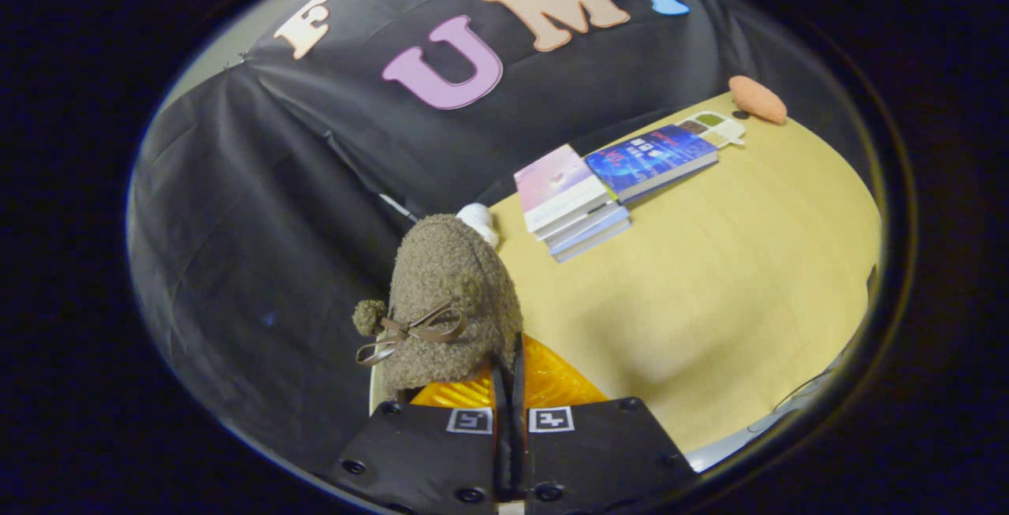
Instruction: Open the storage box then place both shoes into the box .Put the left shoe in first, then the right shoe, with the right side of both shoes facing outward in a uniform manner.
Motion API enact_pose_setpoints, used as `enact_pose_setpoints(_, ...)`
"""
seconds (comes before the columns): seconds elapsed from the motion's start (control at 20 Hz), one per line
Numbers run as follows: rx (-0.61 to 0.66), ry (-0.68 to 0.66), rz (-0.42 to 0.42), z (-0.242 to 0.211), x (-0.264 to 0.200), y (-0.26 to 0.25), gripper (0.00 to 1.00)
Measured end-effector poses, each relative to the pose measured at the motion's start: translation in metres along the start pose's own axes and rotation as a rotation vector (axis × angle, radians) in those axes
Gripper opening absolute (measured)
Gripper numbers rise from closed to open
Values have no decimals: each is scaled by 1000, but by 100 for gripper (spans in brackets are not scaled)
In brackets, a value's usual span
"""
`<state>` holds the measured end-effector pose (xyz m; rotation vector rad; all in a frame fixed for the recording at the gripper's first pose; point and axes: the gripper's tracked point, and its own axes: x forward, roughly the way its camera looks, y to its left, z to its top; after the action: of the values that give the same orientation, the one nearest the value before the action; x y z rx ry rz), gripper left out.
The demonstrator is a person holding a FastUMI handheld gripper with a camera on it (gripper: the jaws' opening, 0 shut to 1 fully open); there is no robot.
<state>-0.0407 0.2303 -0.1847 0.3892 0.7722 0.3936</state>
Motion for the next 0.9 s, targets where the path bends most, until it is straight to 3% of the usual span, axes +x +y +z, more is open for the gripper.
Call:
enact_pose_setpoints(0.2,26,60,61,-20,32,57,3)
enact_pose_setpoints(0.35,36,97,49,-40,63,76,3)
enact_pose_setpoints(0.6,-19,142,-30,-71,104,92,3)
enact_pose_setpoints(0.9,-222,144,-195,-92,125,77,4)
